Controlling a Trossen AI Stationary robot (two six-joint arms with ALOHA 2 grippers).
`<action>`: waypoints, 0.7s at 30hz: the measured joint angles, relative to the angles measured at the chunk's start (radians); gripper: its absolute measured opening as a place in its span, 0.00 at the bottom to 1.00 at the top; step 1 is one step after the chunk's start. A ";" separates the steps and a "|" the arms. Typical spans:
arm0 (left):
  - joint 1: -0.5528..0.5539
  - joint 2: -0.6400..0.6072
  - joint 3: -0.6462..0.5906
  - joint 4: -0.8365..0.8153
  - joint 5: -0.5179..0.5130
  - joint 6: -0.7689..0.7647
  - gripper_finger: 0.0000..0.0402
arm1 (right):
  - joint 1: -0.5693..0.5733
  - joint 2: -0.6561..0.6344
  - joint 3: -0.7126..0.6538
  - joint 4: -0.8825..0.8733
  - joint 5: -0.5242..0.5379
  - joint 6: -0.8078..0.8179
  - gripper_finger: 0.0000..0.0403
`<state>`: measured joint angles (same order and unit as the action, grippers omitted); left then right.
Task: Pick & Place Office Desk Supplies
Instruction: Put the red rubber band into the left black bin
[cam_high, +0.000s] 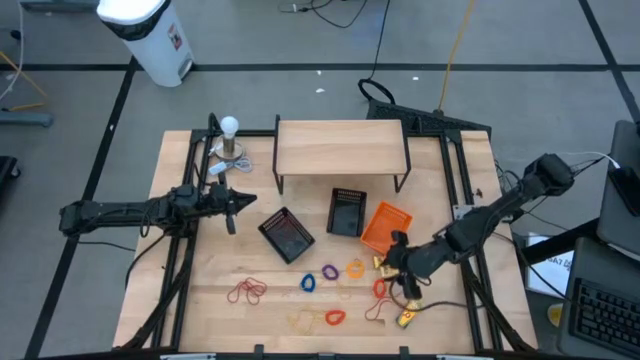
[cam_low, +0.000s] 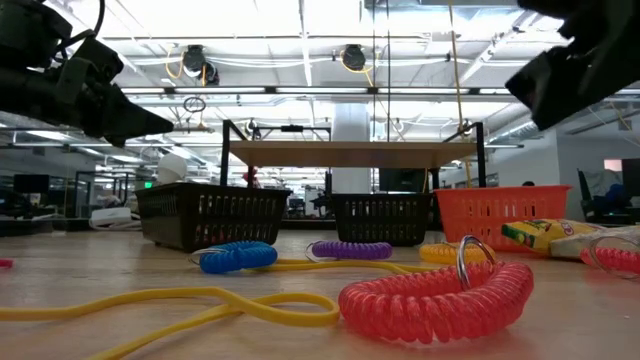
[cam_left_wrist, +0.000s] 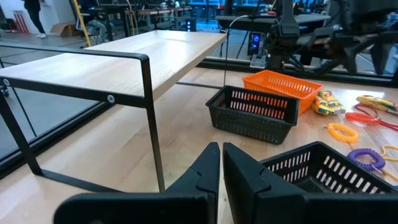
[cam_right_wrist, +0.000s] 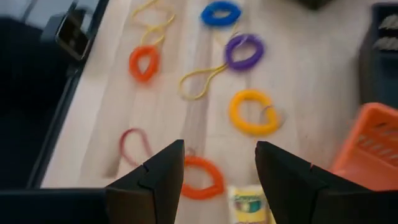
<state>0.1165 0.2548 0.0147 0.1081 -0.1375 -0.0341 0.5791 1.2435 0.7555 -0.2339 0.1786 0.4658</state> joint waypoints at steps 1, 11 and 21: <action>0.000 0.000 0.000 0.000 0.000 0.000 0.06 | 0.009 0.021 0.030 -0.041 -0.001 -0.004 0.47; 0.000 0.000 0.000 0.000 0.000 0.000 0.06 | 0.083 0.187 0.208 -0.202 -0.004 -0.014 0.47; 0.000 0.000 0.000 0.000 0.000 0.000 0.06 | 0.098 0.373 0.302 -0.210 -0.109 -0.020 0.47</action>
<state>0.1165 0.2549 0.0147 0.1083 -0.1375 -0.0341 0.6774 1.6167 1.0571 -0.4438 0.0700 0.4456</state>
